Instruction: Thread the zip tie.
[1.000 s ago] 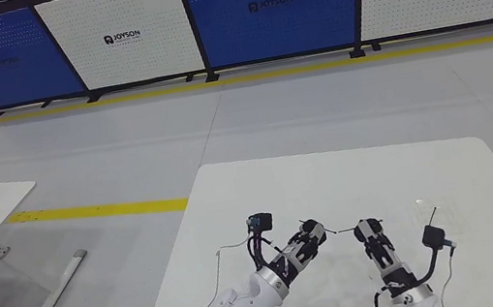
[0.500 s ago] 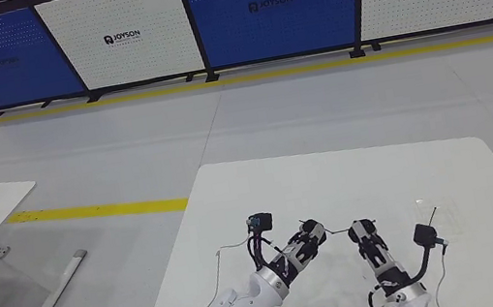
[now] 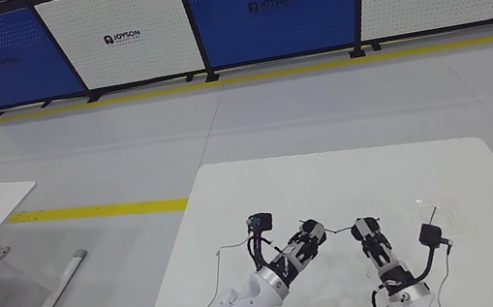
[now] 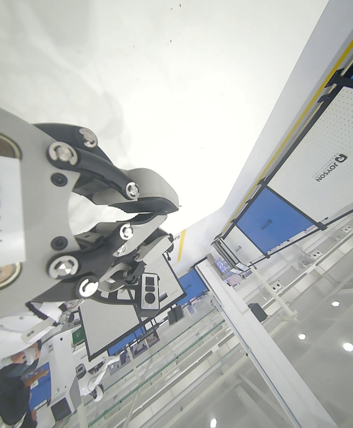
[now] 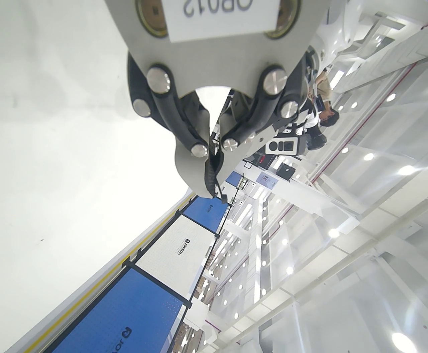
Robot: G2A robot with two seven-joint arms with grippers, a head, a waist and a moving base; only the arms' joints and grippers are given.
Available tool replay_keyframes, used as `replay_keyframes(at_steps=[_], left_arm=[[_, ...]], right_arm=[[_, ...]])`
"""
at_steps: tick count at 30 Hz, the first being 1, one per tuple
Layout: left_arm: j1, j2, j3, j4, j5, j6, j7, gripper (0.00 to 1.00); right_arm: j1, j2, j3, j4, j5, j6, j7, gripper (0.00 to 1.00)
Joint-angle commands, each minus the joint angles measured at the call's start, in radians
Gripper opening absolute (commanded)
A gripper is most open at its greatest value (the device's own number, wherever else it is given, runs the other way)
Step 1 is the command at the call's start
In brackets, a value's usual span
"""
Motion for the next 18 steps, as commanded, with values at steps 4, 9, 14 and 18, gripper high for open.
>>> replay_keyframes(at_steps=[4, 9, 14, 18], left_arm=[[0.0, 0.0, 0.0, 0.0, 0.0, 0.0, 0.0, 0.0], [0.0, 0.0, 0.0, 0.0, 0.0, 0.0, 0.0, 0.0], [0.0, 0.0, 0.0, 0.0, 0.0, 0.0, 0.0, 0.0], [0.0, 0.0, 0.0, 0.0, 0.0, 0.0, 0.0, 0.0]], right_arm=[[-0.005, -0.002, 0.004, 0.001, 0.001, -0.001, 0.007, 0.0], [0.001, -0.007, 0.001, 0.008, 0.001, 0.006, 0.013, 0.0], [-0.003, -0.009, 0.005, 0.005, -0.002, 0.005, 0.008, 0.0], [-0.014, -0.01, 0.012, 0.002, -0.003, -0.006, 0.004, 0.0]])
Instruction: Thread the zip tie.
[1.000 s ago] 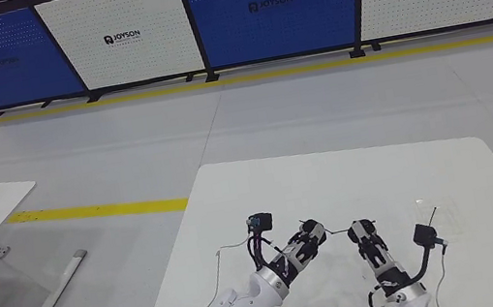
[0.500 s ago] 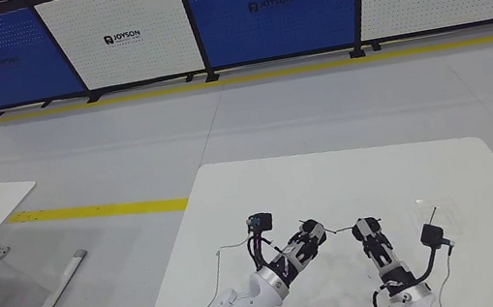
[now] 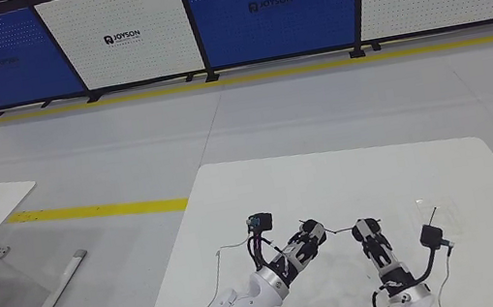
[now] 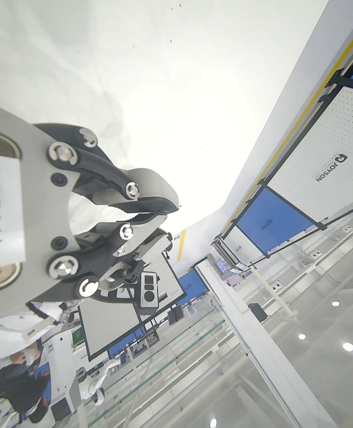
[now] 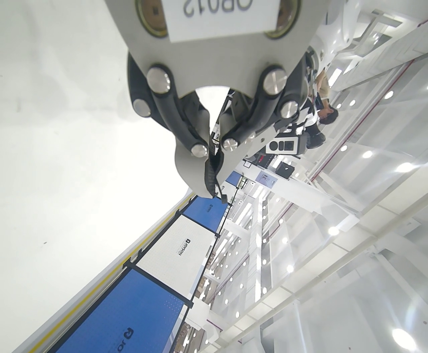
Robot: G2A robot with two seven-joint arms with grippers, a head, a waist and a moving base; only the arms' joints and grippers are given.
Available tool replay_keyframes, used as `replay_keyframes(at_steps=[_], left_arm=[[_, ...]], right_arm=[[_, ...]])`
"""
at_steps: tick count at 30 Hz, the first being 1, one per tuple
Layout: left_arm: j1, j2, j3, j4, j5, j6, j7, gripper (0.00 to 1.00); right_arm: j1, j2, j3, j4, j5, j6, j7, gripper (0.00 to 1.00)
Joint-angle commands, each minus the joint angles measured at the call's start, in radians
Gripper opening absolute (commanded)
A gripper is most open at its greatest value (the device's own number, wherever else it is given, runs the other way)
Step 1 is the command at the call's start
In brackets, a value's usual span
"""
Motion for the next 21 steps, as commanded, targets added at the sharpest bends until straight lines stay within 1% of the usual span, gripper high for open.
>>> replay_keyframes(at_steps=[1, 21], left_arm=[[0.0, 0.0, 0.0, 0.0, 0.0, 0.0, 0.0, 0.0], [0.0, 0.0, 0.0, 0.0, 0.0, 0.0, 0.0, 0.0]], right_arm=[[-0.003, 0.0, 0.004, -0.001, 0.002, -0.001, 0.002, 0.0], [-0.009, -0.009, 0.014, 0.001, -0.01, 0.0, 0.017, 0.0]])
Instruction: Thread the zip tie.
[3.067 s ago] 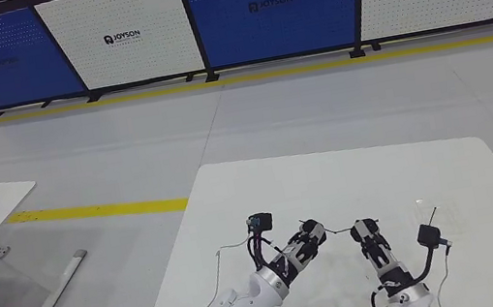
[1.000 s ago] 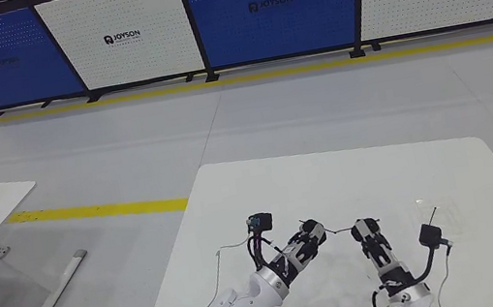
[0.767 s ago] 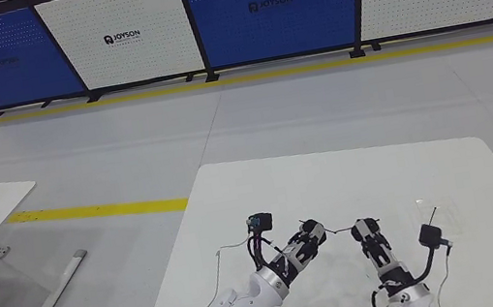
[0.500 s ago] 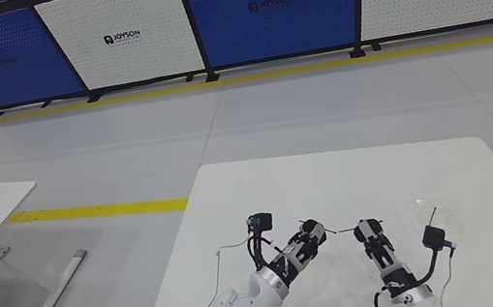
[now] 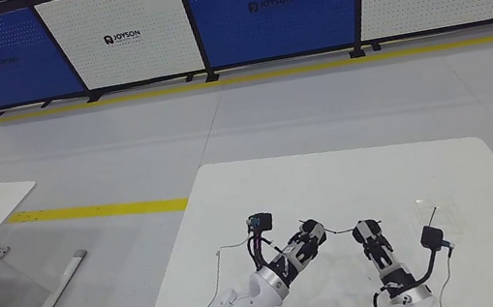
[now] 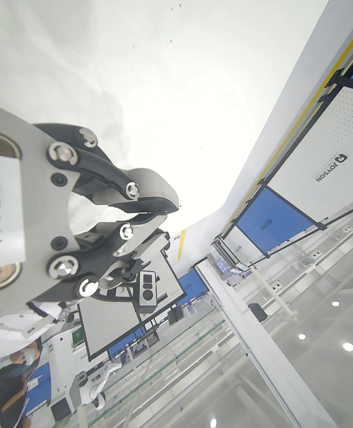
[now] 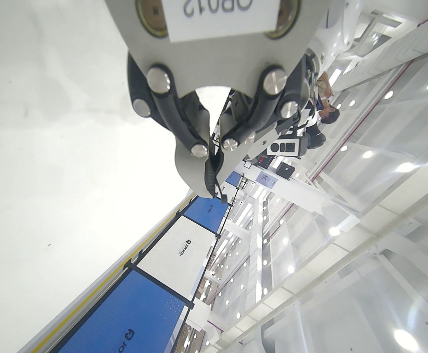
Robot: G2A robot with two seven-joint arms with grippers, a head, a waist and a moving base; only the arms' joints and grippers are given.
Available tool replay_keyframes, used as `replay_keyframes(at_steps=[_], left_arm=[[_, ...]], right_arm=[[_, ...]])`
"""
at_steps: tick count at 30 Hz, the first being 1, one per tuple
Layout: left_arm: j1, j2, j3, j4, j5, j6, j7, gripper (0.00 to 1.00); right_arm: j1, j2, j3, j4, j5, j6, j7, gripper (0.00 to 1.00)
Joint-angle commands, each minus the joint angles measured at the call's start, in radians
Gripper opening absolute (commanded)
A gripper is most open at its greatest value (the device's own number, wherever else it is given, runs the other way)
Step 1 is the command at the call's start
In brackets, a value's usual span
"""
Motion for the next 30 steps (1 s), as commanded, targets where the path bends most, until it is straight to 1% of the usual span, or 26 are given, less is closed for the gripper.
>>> replay_keyframes(at_steps=[1, 13, 22, 30], left_arm=[[0.0, 0.0, 0.0, 0.0, 0.0, 0.0, 0.0, 0.0], [0.0, 0.0, 0.0, 0.0, 0.0, 0.0, 0.0, 0.0], [0.0, 0.0, 0.0, 0.0, 0.0, 0.0, 0.0, 0.0], [0.0, 0.0, 0.0, 0.0, 0.0, 0.0, 0.0, 0.0]], right_arm=[[-0.001, -0.001, 0.0, 0.0, -0.003, 0.001, 0.001, 0.0], [0.008, -0.008, -0.008, 0.001, -0.019, 0.018, 0.003, 0.0], [-0.016, -0.009, 0.013, -0.015, -0.022, 0.003, -0.005, 0.0], [-0.013, -0.013, 0.007, -0.015, -0.031, 0.016, 0.004, 0.0]])
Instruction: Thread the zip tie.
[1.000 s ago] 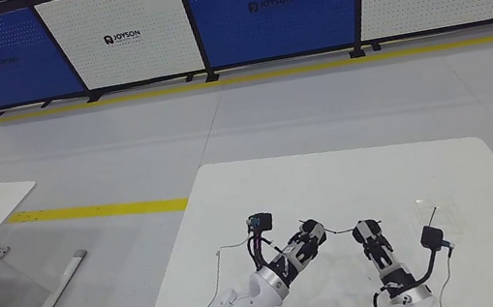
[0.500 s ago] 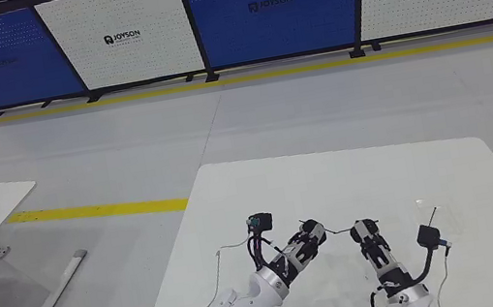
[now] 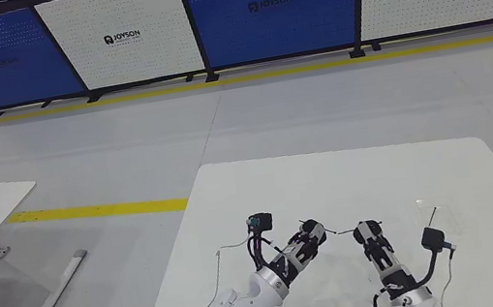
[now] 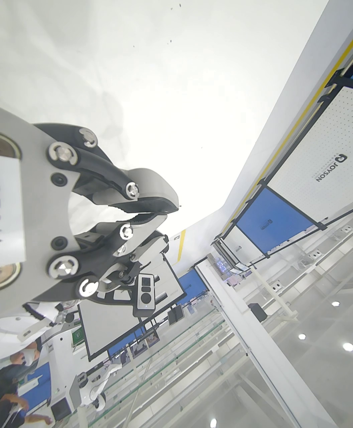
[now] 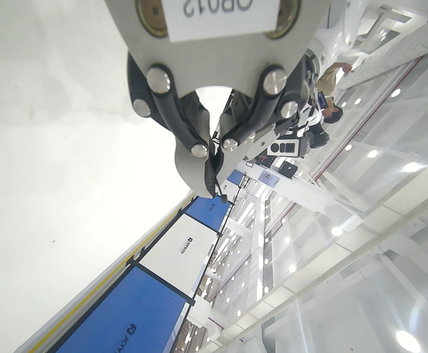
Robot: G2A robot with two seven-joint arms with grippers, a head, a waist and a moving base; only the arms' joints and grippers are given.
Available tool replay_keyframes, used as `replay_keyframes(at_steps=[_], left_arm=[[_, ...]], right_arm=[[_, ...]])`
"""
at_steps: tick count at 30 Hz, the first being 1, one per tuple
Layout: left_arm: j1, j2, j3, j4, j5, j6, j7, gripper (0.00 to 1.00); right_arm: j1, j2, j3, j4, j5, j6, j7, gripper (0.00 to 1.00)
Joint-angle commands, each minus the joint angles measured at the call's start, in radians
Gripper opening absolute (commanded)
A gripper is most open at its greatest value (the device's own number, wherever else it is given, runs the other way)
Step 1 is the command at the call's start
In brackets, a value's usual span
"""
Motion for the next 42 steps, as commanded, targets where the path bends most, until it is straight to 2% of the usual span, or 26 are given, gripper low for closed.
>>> replay_keyframes(at_steps=[1, 12, 30, 42], left_arm=[[0.0, 0.0, 0.0, 0.0, 0.0, 0.0, 0.0, 0.0], [0.0, 0.0, 0.0, 0.0, 0.0, 0.0, 0.0, 0.0], [0.0, 0.0, 0.0, 0.0, 0.0, 0.0, 0.0, 0.0], [0.0, 0.0, 0.0, 0.0, 0.0, 0.0, 0.0, 0.0]], right_arm=[[0.004, -0.001, -0.003, 0.002, -0.001, 0.005, 0.002, 0.0], [0.016, -0.009, -0.017, 0.007, -0.016, 0.023, 0.004, 0.0], [-0.011, -0.01, 0.014, -0.004, -0.007, -0.003, 0.001, 0.0], [0.011, -0.018, 0.002, 0.013, -0.008, 0.014, 0.014, 0.0]])
